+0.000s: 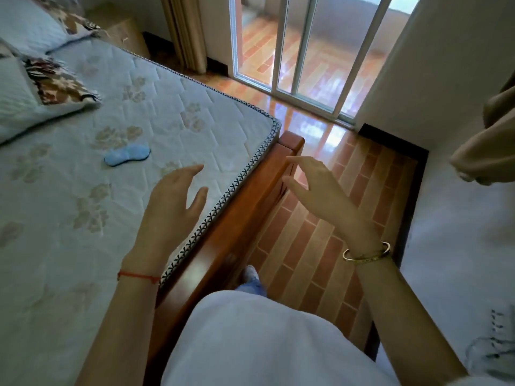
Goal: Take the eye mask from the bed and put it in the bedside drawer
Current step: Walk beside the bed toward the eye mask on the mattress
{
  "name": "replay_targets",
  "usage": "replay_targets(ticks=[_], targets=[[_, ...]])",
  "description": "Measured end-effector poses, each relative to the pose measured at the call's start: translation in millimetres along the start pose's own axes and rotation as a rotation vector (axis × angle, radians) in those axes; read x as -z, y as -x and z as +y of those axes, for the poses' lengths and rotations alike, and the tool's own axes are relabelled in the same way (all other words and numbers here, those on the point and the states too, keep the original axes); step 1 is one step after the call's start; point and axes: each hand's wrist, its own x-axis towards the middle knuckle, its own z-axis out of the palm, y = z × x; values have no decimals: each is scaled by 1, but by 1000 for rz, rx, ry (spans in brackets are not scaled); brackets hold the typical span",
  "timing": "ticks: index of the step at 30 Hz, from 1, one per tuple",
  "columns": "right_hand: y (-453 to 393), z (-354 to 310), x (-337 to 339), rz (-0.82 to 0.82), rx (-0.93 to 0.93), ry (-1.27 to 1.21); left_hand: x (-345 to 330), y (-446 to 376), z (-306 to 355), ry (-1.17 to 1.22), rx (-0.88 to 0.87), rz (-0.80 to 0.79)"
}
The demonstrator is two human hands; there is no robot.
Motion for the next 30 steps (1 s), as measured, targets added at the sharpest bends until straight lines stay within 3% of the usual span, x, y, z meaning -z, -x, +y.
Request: replay_targets(ticks=[10, 30], targets=[[-147, 3, -6, -83, 130, -47, -3, -101, -23, -4, 128, 38], [-309, -35, -73, -507, 573, -14, -12, -123, -45, -29, 667, 303]])
